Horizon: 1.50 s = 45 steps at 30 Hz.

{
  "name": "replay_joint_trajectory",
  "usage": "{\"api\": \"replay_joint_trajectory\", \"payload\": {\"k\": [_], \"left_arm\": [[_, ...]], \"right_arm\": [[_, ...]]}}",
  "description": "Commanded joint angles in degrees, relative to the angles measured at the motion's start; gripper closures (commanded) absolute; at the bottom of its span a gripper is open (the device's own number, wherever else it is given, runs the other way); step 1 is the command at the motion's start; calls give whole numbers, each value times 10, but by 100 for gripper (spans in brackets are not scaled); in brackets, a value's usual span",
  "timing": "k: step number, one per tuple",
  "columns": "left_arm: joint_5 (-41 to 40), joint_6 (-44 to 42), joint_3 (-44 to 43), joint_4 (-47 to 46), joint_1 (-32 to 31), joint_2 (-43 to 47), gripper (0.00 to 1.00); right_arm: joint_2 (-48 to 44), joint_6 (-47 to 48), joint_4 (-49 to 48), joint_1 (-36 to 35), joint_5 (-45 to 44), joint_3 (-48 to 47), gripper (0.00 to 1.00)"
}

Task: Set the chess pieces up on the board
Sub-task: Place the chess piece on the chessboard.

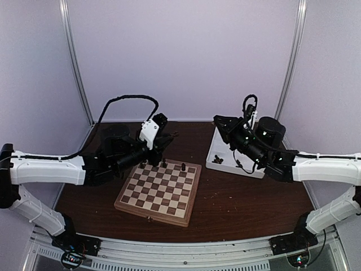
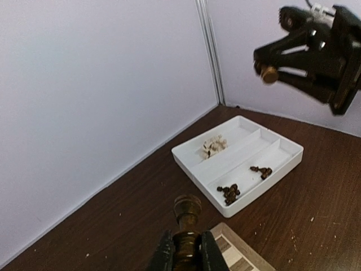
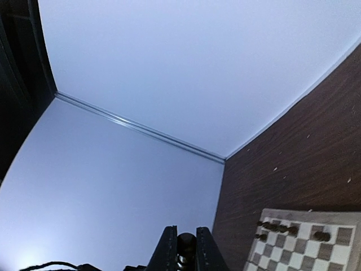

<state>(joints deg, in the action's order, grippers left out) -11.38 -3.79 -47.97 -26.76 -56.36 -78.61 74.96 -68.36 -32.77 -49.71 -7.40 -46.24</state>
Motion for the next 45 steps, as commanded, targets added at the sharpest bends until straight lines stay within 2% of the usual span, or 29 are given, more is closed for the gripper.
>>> {"api": "replay_joint_trajectory", "payload": {"k": [1, 4, 7, 12, 14, 19, 24, 31, 45], "left_arm": [[-63, 84, -69, 307, 0, 29, 100], [-46, 94, -93, 442, 0, 26, 100], [-47, 99, -130, 523, 2, -1, 100], [-19, 36, -245, 649, 17, -97, 100], [25, 2, -301, 702, 32, -137, 100], [47, -72, -408, 781, 47, -222, 100], [72, -91, -525, 857, 60, -315, 100], [73, -84, -627, 901, 75, -417, 100], [5, -135, -665, 884, 80, -480, 100]], "right_arm": [[-93, 169, 159, 7, -36, 5, 100], [-141, 229, 216, 8, -66, 15, 100], [-170, 269, 246, 8, -89, 21, 100], [-173, 305, 280, 8, -86, 6, 100], [-171, 309, 287, 8, -80, 2, 100], [-173, 308, 293, 8, -72, 8, 100], [-179, 318, 302, 8, -68, 11, 100], [-183, 342, 312, 9, -56, 13, 100], [-194, 352, 308, 10, -64, 26, 100]]}}
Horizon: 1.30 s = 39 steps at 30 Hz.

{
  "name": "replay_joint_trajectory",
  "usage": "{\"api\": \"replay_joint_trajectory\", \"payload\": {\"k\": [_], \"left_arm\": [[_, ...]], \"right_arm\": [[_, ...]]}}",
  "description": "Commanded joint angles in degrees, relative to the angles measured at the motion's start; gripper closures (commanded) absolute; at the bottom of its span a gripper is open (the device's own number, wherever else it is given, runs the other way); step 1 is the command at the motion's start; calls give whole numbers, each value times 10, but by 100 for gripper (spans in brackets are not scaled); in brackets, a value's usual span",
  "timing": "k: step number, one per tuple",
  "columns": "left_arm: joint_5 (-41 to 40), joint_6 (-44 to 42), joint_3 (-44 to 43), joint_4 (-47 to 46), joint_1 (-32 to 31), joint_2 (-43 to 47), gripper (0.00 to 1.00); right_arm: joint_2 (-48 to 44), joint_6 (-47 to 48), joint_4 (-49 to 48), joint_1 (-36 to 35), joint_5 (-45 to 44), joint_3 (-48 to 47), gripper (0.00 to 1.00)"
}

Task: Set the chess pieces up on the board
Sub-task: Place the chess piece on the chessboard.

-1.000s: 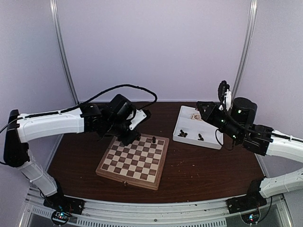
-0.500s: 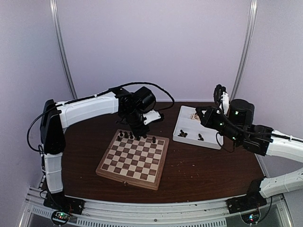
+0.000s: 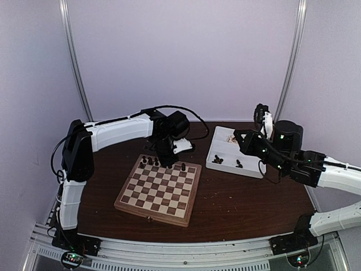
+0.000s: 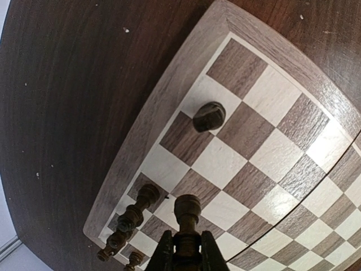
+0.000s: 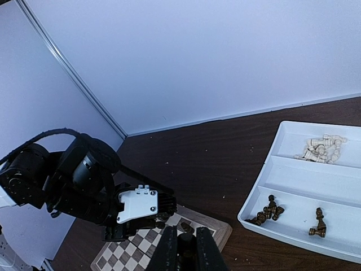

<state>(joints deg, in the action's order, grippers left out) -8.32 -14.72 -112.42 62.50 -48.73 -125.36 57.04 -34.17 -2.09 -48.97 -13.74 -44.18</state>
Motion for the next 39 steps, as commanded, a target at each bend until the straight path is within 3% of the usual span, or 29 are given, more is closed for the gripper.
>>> {"api": "replay_joint_trajectory", "payload": {"k": [1, 8, 29, 39], "left_arm": [[-27, -29, -21, -12, 4, -13, 100], [-70, -45, -21, -28, 4, -31, 100], [-65, -42, -15, -59, 5, -49, 100], [-55, -32, -12, -59, 5, -50, 91]], "right_arm": [[-16, 11, 2, 3, -2, 6, 100], [-20, 13, 2, 4, -2, 7, 100], [-32, 13, 4, 4, -6, 17, 100], [-32, 13, 2, 4, -5, 18, 100]]}}
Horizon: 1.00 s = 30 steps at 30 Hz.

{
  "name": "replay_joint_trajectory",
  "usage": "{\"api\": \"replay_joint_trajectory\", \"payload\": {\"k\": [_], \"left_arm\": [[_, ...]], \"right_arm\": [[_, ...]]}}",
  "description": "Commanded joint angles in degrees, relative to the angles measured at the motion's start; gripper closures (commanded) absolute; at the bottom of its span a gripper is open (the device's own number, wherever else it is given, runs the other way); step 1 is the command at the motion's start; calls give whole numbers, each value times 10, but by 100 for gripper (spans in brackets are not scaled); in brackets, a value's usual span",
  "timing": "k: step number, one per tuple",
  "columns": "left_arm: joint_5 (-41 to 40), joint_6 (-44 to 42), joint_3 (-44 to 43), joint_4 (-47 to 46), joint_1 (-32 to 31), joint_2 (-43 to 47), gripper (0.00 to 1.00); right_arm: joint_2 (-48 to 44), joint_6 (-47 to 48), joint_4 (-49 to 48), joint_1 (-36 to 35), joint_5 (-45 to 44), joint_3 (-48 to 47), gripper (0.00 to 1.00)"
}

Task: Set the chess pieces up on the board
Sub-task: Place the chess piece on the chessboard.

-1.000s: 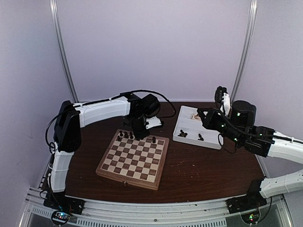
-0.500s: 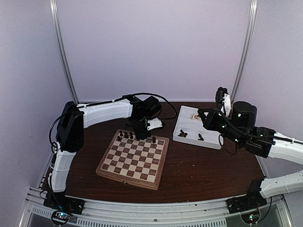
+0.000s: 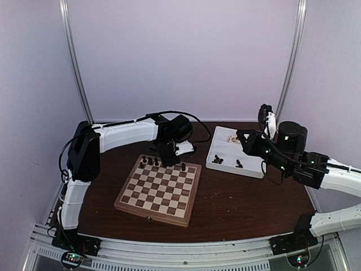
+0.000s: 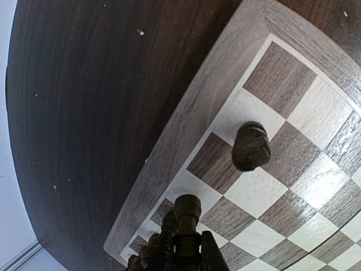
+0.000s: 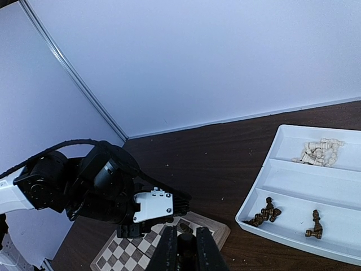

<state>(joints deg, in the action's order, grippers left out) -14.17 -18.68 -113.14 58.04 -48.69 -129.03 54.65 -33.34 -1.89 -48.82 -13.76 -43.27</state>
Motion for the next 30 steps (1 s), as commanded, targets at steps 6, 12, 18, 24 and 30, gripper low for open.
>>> {"api": "replay_joint_trajectory", "payload": {"k": [6, 12, 18, 24, 30], "left_arm": [[4, 11, -1, -14, 4, -16, 90], [5, 15, -1, -14, 4, -20, 88], [5, 18, -3, -14, 4, -23, 85], [4, 20, -5, -12, 5, -23, 72], [-4, 20, -9, -12, 4, -21, 66]], "right_arm": [[-10, 5, 0, 2, -7, 11, 100], [-10, 5, 0, 2, -7, 11, 100], [-11, 6, 0, 3, -7, 12, 100], [-10, 6, 0, 3, -7, 12, 100], [-10, 6, 0, 3, -6, 12, 100]]}}
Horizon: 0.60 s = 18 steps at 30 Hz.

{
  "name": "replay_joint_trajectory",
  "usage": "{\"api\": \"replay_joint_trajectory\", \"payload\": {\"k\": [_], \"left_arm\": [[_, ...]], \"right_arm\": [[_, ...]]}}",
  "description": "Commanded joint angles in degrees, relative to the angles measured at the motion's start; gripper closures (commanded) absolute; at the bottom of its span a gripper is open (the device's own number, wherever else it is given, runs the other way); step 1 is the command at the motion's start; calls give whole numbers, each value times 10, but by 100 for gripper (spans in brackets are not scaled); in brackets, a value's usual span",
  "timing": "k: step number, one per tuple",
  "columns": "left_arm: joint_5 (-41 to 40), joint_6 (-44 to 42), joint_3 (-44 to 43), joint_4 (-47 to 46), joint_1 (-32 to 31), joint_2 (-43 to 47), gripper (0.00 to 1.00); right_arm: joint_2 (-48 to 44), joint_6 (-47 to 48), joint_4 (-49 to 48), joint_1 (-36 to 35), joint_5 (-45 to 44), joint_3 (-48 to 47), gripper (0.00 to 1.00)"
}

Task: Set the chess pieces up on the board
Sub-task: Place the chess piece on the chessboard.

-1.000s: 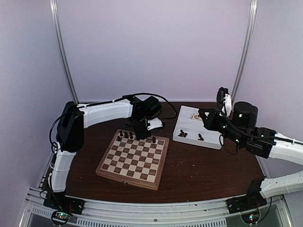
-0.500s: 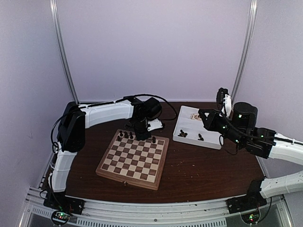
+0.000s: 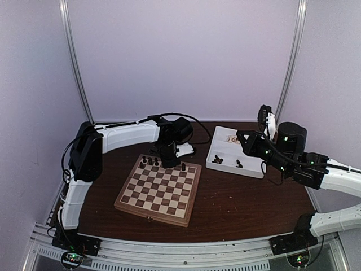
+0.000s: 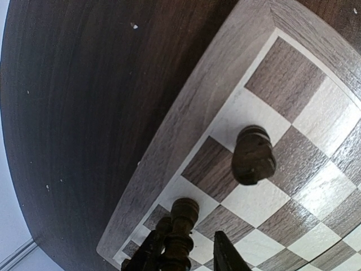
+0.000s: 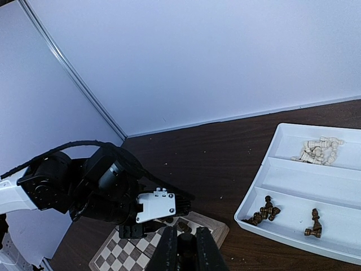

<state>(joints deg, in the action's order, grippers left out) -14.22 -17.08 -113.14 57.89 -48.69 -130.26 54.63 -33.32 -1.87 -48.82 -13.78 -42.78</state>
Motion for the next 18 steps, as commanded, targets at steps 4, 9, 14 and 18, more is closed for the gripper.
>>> {"api": "replay_joint_trajectory", "payload": {"k": [4, 9, 14, 18], "left_arm": [[0, 5, -14, -11, 5, -5, 62], [-13, 11, -19, -14, 4, -1, 60], [-18, 16, 2, -56, 4, 28, 58], [-24, 16, 12, -70, 4, 44, 54]], "right_arm": [[-10, 6, 0, 3, -5, 8, 100], [-10, 5, 0, 3, -4, 8, 100], [-10, 9, 3, 2, 0, 5, 100], [-11, 14, 10, 4, 2, 1, 100]]}}
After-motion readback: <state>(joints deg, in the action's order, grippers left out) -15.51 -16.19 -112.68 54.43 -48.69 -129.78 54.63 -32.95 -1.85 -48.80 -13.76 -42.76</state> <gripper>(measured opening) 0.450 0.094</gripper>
